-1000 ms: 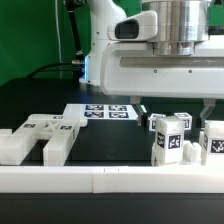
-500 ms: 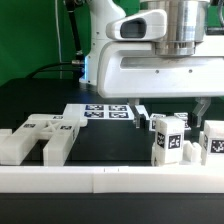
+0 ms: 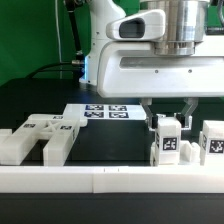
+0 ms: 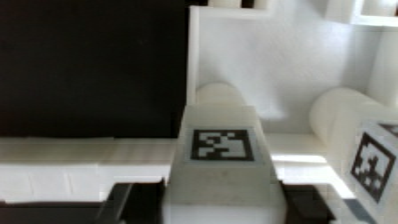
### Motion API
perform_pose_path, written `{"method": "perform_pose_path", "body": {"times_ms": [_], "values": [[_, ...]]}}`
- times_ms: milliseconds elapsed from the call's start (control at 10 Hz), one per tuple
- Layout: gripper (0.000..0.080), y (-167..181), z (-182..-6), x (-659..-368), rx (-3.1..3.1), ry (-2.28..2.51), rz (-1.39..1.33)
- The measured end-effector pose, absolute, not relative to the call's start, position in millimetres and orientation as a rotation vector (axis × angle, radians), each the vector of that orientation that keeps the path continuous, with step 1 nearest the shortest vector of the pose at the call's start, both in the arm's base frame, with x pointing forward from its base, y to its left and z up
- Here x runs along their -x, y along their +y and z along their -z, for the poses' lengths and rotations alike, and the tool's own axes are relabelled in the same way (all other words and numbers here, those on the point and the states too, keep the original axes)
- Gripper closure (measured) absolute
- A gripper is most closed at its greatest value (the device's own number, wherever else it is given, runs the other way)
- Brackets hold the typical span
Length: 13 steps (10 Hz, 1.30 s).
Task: Assemble chair
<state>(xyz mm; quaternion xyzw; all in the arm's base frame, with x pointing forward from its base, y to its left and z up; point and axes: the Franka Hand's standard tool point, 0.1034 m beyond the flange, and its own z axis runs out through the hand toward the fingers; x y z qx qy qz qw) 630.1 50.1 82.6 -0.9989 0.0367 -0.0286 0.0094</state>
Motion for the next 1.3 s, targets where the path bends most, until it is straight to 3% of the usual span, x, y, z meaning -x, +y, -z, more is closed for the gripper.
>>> {"method": "perform_pose_path", "body": {"times_ms": [900,1300], "values": [[0.0508,57.6,-81.1,-629.4,2.686,1.512,0.053],[0.0494,59.8,-81.1,-629.5,2.555,1.714,0.038]]}}
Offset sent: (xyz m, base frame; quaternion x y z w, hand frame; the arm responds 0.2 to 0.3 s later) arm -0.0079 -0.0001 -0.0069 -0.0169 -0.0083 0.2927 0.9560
